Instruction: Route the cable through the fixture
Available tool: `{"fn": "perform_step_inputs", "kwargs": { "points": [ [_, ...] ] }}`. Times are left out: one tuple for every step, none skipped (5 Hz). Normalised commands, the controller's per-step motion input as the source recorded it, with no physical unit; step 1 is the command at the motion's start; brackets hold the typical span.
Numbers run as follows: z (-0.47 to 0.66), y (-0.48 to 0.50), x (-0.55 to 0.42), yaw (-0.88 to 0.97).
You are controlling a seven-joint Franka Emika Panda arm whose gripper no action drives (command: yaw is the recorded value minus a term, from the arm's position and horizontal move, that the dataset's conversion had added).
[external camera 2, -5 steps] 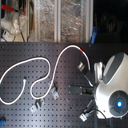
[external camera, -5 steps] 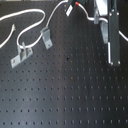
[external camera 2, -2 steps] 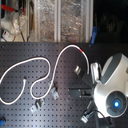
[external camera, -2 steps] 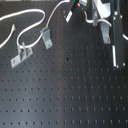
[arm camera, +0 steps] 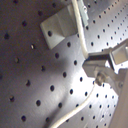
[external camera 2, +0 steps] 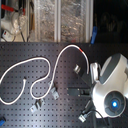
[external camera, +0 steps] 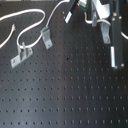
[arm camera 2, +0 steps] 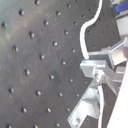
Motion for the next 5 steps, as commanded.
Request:
{"fn": "perform_step_inputs", "kwargs": {
  "points": [
    [0.03,0.354,-0.119,0.05],
    [0.03,0.367,-0.132,0.03],
    [0.13,0.277,-0.123,0.0],
    [0.03,0.0,0.0,0.0],
    [0.5,0.0,-0.005,-0.06]
  ]
}}
